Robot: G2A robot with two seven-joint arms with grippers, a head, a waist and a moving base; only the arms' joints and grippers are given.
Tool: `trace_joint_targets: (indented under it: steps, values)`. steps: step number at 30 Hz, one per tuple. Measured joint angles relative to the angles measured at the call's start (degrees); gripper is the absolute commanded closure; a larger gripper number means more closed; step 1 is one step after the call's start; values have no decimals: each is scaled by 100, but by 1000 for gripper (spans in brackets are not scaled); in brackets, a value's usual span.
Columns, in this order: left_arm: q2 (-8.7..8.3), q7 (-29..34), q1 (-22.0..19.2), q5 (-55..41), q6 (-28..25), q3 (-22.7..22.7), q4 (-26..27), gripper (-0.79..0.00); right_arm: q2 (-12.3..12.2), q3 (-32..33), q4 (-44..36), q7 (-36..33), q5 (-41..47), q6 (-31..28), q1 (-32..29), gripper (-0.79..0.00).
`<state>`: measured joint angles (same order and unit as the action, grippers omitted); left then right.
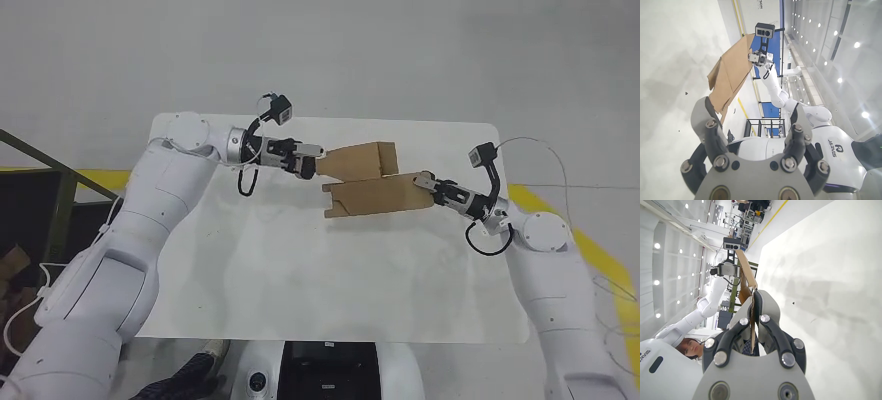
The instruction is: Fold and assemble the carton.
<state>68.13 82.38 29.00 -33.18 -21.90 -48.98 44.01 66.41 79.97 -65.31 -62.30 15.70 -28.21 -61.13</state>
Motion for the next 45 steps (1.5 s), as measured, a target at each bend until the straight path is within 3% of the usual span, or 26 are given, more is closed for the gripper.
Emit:
trace_joint_targets:
  steps: [17, 45]
  values:
    - [-31, -270, 294, -134, -16, -277, 222, -785, -62, 38, -694, 167, 564, 495, -501, 0]
    - [33, -249, 318, -309, 41, -477, 496, -785, -78, -255, -651, 742, 378, 538, -547, 0]
